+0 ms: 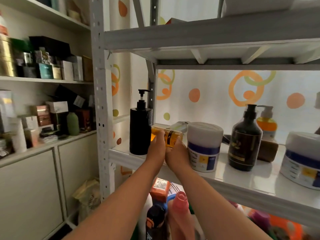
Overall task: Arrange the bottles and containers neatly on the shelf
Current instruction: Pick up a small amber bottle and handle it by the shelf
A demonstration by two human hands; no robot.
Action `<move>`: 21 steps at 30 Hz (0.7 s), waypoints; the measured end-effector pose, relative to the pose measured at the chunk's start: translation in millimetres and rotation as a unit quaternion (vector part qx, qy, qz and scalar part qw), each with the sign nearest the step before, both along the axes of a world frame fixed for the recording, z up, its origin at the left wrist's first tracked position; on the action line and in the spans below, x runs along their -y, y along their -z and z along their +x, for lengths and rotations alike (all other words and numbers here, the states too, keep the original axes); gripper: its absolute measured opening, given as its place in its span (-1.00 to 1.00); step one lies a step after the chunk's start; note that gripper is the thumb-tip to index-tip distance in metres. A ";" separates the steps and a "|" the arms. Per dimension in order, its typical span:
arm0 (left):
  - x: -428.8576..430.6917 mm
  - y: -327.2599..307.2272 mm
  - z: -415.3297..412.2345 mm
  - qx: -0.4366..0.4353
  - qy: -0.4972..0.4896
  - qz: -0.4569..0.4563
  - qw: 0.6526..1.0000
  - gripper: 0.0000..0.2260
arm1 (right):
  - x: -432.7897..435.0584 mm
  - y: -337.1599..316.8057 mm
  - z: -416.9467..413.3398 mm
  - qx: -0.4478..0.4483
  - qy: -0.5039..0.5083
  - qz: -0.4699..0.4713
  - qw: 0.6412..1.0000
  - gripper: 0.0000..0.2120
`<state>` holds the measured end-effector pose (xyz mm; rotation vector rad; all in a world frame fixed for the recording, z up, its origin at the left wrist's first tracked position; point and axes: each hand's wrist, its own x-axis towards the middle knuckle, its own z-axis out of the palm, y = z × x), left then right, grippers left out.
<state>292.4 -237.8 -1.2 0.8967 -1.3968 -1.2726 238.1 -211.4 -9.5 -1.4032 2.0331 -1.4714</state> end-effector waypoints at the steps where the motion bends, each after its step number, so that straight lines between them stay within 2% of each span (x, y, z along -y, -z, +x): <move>1: 3.2 -0.8 -1.0 0.001 0.011 0.023 1.000 -0.69 | 7.5 3.0 -2.4 0.000 0.008 0.007 1.000 -0.53; 3: 6.6 -4.5 -0.8 -0.014 0.035 0.076 0.996 -0.67 | 13.4 3.7 -4.4 0.017 0.010 0.017 1.000 -0.44; 6: 10.0 -7.4 1.1 -0.018 0.060 0.113 0.992 -0.63 | 3.7 -5.2 -0.5 0.044 -0.021 0.041 0.998 -0.45; 15: 6.5 -9.5 3.1 0.025 0.031 0.142 0.989 -0.63 | -5.8 -4.4 4.5 0.001 -0.030 0.066 0.997 -0.41; 21: 5.9 -7.8 3.4 0.022 -0.015 0.130 0.991 -0.68 | -13.1 -13.1 11.3 -0.040 0.000 0.032 0.999 -0.43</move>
